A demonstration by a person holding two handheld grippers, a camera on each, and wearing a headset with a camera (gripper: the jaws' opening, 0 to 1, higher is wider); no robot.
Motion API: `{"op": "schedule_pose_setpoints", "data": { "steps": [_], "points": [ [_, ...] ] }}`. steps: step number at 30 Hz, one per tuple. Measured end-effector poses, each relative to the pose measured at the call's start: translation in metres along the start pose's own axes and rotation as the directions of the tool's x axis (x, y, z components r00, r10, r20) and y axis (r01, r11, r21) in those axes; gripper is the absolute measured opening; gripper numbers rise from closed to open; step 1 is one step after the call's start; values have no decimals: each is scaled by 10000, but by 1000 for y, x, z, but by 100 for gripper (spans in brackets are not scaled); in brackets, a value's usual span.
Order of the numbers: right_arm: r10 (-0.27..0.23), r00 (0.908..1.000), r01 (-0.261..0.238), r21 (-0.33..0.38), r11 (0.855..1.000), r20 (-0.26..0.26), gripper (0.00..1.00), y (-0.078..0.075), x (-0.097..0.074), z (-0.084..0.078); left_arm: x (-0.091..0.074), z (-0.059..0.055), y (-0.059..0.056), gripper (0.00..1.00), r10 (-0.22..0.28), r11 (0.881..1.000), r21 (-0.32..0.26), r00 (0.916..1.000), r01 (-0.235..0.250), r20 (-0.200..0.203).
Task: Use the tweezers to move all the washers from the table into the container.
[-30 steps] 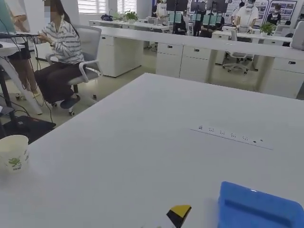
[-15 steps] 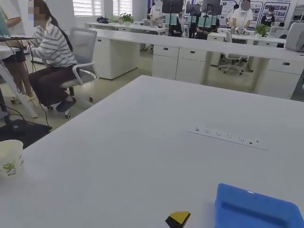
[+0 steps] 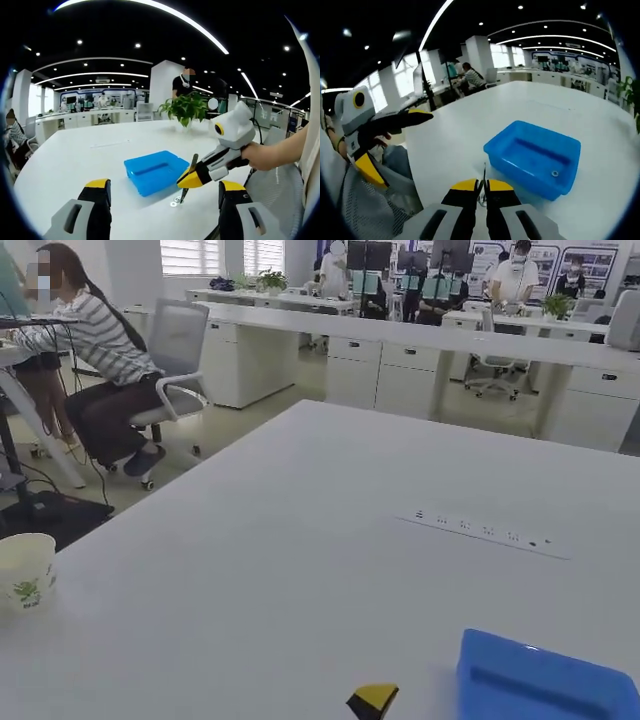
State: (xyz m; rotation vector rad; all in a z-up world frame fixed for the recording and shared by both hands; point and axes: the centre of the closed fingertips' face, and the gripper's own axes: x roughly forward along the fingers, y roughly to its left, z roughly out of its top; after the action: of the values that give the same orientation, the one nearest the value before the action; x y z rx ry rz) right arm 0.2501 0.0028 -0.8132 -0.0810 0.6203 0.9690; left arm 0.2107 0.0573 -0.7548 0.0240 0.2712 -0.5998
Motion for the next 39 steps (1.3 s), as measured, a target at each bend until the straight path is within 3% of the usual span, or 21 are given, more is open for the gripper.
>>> {"op": "schedule_pose_setpoints", "data": {
  "steps": [15, 25, 39],
  "points": [
    [-304, 9986, 318, -295, 9991, 440, 2, -14, -21, 49, 0, 1, -1, 89, -27, 10000, -30, 10000, 27, 34],
    [-612, 9965, 640, -482, 9968, 570, 2, -31, -21, 63, -1, 1, -2, 88, -77, 10000, -60, 10000, 77, 31],
    [-884, 9935, 872, 195, 9960, 711, 3, -62, -11, 82, -1, 1, -2, 88, -130, 9999, -59, 9999, 130, 17]
  ]
}}
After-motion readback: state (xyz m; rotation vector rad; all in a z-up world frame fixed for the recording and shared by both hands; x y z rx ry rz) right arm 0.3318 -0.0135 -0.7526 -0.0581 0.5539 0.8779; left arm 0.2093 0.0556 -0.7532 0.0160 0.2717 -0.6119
